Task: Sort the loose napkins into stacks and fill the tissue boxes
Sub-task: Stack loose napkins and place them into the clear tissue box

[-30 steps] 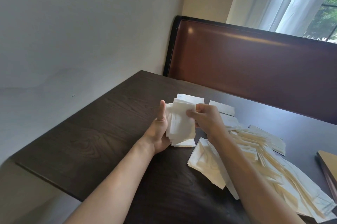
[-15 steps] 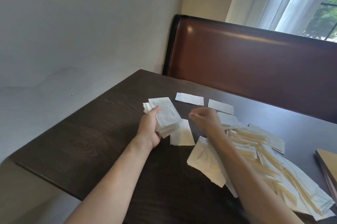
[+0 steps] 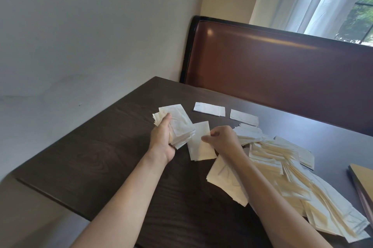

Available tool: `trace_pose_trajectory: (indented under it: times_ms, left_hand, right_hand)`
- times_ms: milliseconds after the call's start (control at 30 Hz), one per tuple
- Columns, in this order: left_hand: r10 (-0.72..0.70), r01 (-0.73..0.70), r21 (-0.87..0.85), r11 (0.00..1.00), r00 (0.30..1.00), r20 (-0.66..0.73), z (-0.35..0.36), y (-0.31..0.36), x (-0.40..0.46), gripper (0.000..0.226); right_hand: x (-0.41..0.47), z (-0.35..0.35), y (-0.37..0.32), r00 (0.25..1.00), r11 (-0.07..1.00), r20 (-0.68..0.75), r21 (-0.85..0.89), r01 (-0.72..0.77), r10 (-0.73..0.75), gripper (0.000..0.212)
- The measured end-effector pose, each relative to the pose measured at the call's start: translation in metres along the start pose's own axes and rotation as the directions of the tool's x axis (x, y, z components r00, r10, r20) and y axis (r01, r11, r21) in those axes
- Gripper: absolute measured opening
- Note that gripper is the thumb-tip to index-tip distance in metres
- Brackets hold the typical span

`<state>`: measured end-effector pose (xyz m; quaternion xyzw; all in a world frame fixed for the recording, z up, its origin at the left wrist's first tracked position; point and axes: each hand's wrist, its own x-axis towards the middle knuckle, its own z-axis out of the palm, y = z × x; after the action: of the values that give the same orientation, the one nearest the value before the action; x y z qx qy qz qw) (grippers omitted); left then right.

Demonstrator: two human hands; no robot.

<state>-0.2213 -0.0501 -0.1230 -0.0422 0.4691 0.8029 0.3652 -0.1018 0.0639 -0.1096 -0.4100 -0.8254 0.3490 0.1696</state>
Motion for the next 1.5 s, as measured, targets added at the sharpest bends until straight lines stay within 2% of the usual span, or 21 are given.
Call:
trace_pose_trajectory:
  times_ms: [133,233,300,367,433,500,567,667,767,967,1033,1167,1233,1300,1400,1500]
  left_hand:
    - [0.0,0.001,0.028,1.0,1.0,-0.012,-0.001,-0.001,0.002,0.035]
    - [0.003,-0.002,0.049,0.999,1.0,-0.024,0.001,0.0,0.001,0.03]
    - [0.0,0.0,0.063,0.998,1.0,-0.005,0.002,-0.002,0.0,0.03]
    - [-0.008,0.003,0.074,0.997,0.998,0.065,0.004,-0.004,-0.004,0.034]
    - [-0.022,0.003,0.093,0.996,0.979,0.205,0.007,-0.004,-0.012,0.042]
    - [-0.03,-0.006,0.106,0.994,0.942,0.334,0.009,-0.005,-0.016,0.056]
    - [-0.059,0.019,0.099,0.995,0.91,0.41,0.008,-0.006,-0.016,0.067]
    - [-0.062,0.002,0.125,0.992,0.88,0.472,0.005,-0.009,-0.013,0.064]
    - [-0.059,-0.032,0.197,0.98,0.896,0.439,0.007,-0.011,-0.015,0.049]
    - [0.02,-0.098,0.223,0.97,0.943,0.331,0.008,-0.012,-0.012,0.059]
    - [0.035,-0.12,0.242,0.963,0.945,0.326,0.009,-0.014,-0.014,0.052]
    - [0.036,-0.126,0.236,0.964,0.936,0.35,0.01,-0.014,-0.014,0.041]
    - [0.044,-0.136,0.243,0.961,0.936,0.35,0.01,-0.012,-0.014,0.038]
    - [0.033,-0.13,0.252,0.959,0.934,0.356,0.01,-0.013,-0.014,0.034]
    - [0.031,-0.119,0.266,0.957,0.949,0.312,0.011,-0.014,-0.013,0.032]
    - [0.026,-0.101,0.264,0.959,0.962,0.272,0.012,-0.013,-0.013,0.036]
  right_hand:
    - [-0.001,-0.013,-0.01,0.996,0.943,-0.041,0.328,-0.058,0.075,0.021]
    - [-0.006,-0.025,-0.018,0.993,0.847,-0.096,0.531,-0.008,0.069,0.007]
    - [-0.008,-0.032,-0.023,0.988,0.789,-0.143,0.613,0.048,0.051,0.007]
    - [-0.008,-0.035,-0.028,0.992,0.712,-0.117,0.7,0.055,0.038,0.006]
    - [-0.008,-0.032,-0.032,0.999,0.655,-0.038,0.755,0.023,0.01,0.008]
    - [-0.01,-0.024,-0.034,0.999,0.644,0.022,0.765,0.01,-0.041,0.011]
    - [-0.011,-0.016,-0.031,0.998,0.682,0.024,0.731,0.026,-0.063,0.015]
    - [-0.011,-0.012,-0.027,0.998,0.779,0.05,0.627,0.002,-0.043,0.017]
    - [-0.013,-0.016,-0.029,0.989,0.804,0.139,0.593,-0.045,-0.047,0.022]
    - [-0.016,-0.023,-0.032,0.971,0.845,0.235,0.527,-0.084,-0.05,0.009]
    - [-0.016,-0.023,-0.033,0.959,0.851,0.277,0.516,-0.091,-0.065,0.01]
    - [-0.015,-0.025,-0.038,0.955,0.698,0.297,0.685,-0.21,-0.003,0.01]
    - [-0.012,-0.027,-0.037,0.958,0.654,0.285,0.718,-0.238,0.036,0.014]
    - [-0.007,-0.028,-0.035,0.969,0.679,0.242,0.703,-0.211,0.05,0.018]
    - [-0.004,-0.026,-0.032,0.987,0.77,0.157,0.625,-0.125,0.033,0.019]
    - [-0.006,-0.025,-0.03,0.989,0.834,0.15,0.547,-0.074,-0.011,0.023]
